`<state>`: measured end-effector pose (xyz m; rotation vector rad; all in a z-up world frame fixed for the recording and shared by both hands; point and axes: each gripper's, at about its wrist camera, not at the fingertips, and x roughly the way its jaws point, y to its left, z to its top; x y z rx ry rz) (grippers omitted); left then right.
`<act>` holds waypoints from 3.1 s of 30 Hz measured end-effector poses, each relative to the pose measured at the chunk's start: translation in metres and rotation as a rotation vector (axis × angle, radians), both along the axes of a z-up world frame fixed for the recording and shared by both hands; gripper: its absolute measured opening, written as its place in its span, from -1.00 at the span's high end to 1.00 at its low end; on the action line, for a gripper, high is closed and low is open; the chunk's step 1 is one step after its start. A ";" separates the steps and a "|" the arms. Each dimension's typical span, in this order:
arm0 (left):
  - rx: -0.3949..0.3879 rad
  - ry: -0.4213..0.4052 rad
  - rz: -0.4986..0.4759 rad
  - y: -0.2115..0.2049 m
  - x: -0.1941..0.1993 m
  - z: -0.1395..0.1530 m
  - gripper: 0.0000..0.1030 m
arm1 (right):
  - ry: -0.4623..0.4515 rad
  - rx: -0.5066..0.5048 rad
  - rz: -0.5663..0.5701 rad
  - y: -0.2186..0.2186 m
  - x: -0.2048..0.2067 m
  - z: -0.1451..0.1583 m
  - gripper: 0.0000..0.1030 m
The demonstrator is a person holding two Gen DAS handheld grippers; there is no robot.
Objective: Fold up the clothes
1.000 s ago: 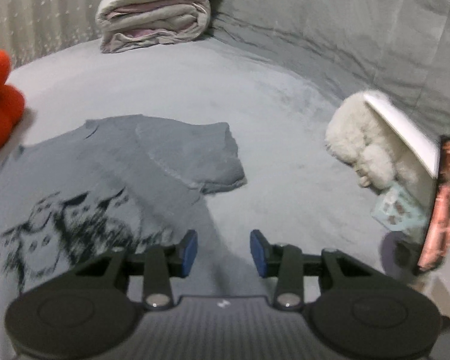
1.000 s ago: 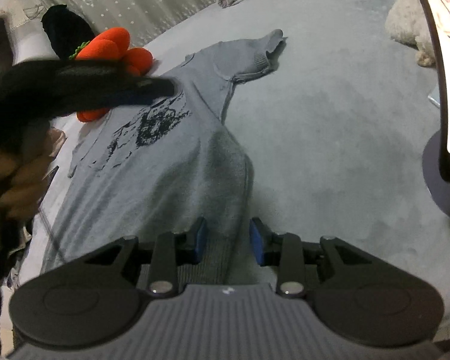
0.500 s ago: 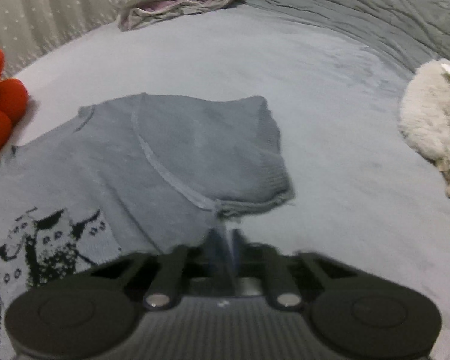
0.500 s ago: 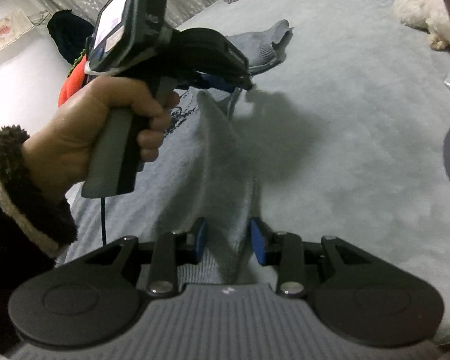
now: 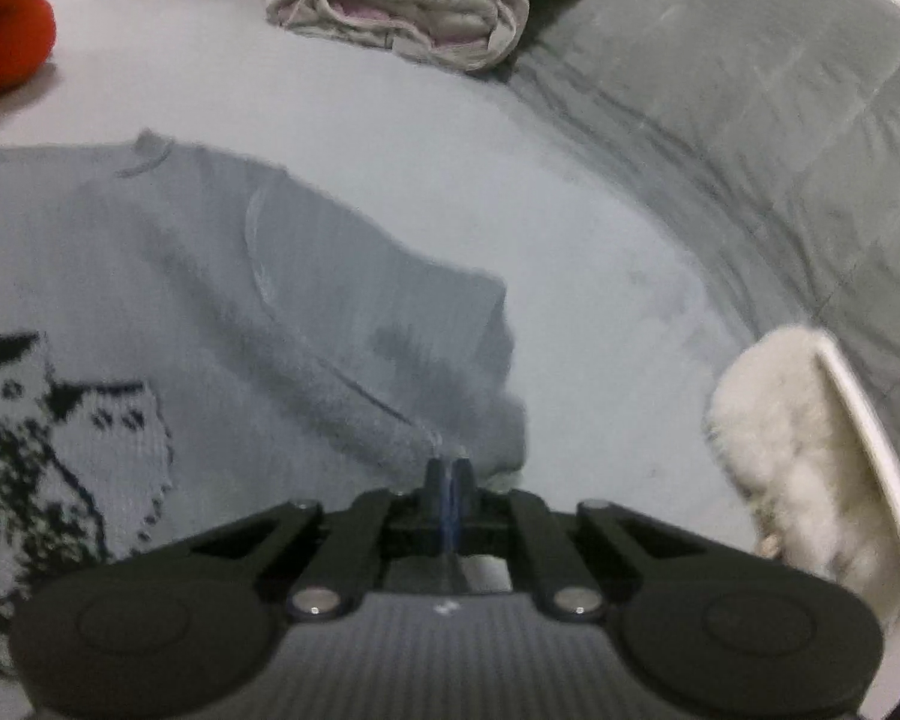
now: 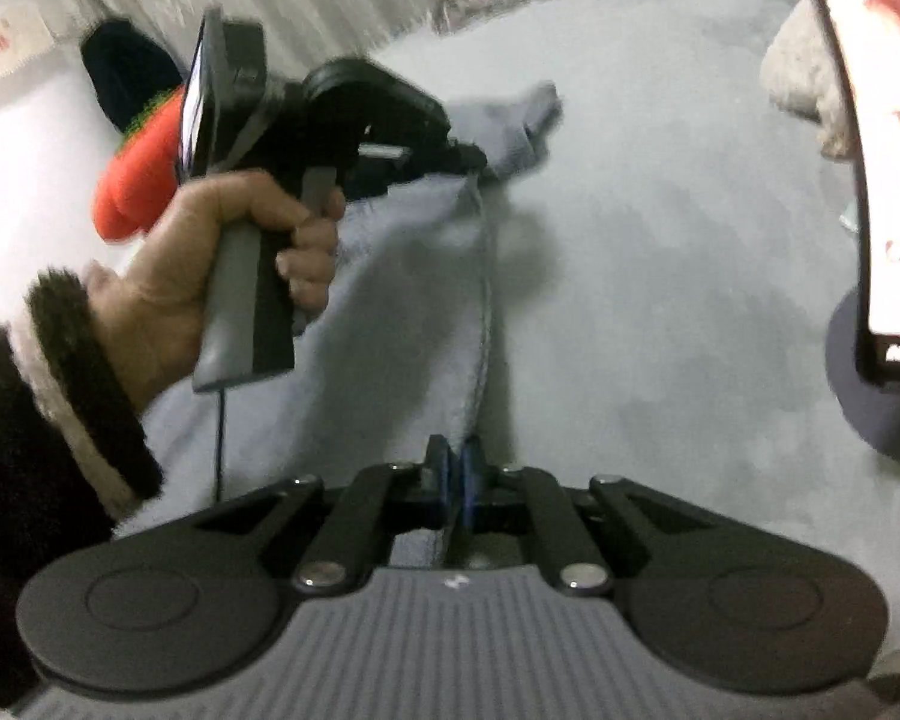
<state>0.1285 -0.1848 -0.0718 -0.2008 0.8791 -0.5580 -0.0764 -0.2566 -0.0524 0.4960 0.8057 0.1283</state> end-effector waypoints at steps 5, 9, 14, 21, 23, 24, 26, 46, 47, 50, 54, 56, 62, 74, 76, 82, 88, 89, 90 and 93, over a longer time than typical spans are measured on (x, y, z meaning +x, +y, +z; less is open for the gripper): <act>-0.059 -0.003 -0.021 0.005 -0.002 0.000 0.70 | 0.033 -0.032 -0.007 0.001 0.004 0.002 0.74; -0.052 -0.048 -0.020 0.023 0.000 0.013 0.40 | 0.036 -0.070 -0.019 0.002 0.012 0.011 0.55; -0.011 -0.113 0.011 0.049 0.011 0.029 0.09 | -0.028 -0.129 -0.035 0.003 0.039 0.032 0.16; 0.103 -0.211 0.093 0.073 0.057 0.046 -0.38 | -0.146 -0.192 -0.125 0.003 0.114 0.056 0.16; 0.137 -0.235 0.105 0.076 0.075 0.050 -0.40 | -0.155 -0.193 -0.167 0.000 0.142 0.056 0.16; 0.156 -0.249 0.109 0.077 0.084 0.051 -0.40 | -0.149 -0.183 -0.191 -0.003 0.156 0.053 0.16; 0.187 -0.269 0.116 0.082 0.101 0.051 -0.40 | -0.134 -0.169 -0.236 -0.012 0.176 0.044 0.16; 0.231 -0.280 0.073 0.080 0.215 0.002 0.73 | -0.097 -0.097 -0.348 -0.060 0.249 -0.012 0.87; 0.218 -0.286 0.073 0.078 0.215 0.004 0.96 | -0.102 -0.132 -0.345 -0.058 0.252 -0.008 0.88; 0.181 -0.381 0.135 0.074 0.206 0.012 0.96 | -0.155 -0.290 -0.377 -0.053 0.253 0.007 0.88; 0.207 -0.400 0.163 0.063 0.210 0.000 0.96 | -0.213 -0.408 -0.404 -0.053 0.255 0.009 0.89; 0.248 -0.375 0.162 0.056 0.216 -0.010 0.96 | -0.200 -0.441 -0.400 -0.053 0.259 -0.002 0.89; 0.286 -0.369 0.177 0.052 0.215 -0.005 0.86 | -0.142 -0.437 -0.359 -0.058 0.266 -0.017 0.82; 0.102 -0.159 0.243 0.067 0.163 0.017 0.00 | -0.152 -0.442 -0.428 -0.074 0.259 -0.010 0.50; 0.038 -0.152 0.238 0.067 0.146 0.008 -0.02 | -0.154 -0.445 -0.451 -0.079 0.256 -0.008 0.49; 0.027 -0.264 0.141 0.048 0.114 -0.005 0.01 | -0.200 -0.324 -0.497 -0.109 0.235 -0.003 0.48; -0.023 -0.312 -0.099 0.026 0.097 -0.007 0.17 | -0.270 -0.054 -0.437 -0.124 0.228 -0.001 0.48; -0.006 -0.326 -0.124 0.021 0.093 -0.008 0.17 | -0.253 -0.047 -0.434 -0.124 0.230 -0.002 0.48; 0.010 -0.334 -0.146 0.016 0.090 -0.010 0.17 | -0.229 -0.048 -0.437 -0.123 0.233 -0.004 0.48; 0.060 -0.322 -0.171 0.006 0.090 -0.018 0.17 | -0.189 0.005 -0.433 -0.127 0.235 -0.008 0.48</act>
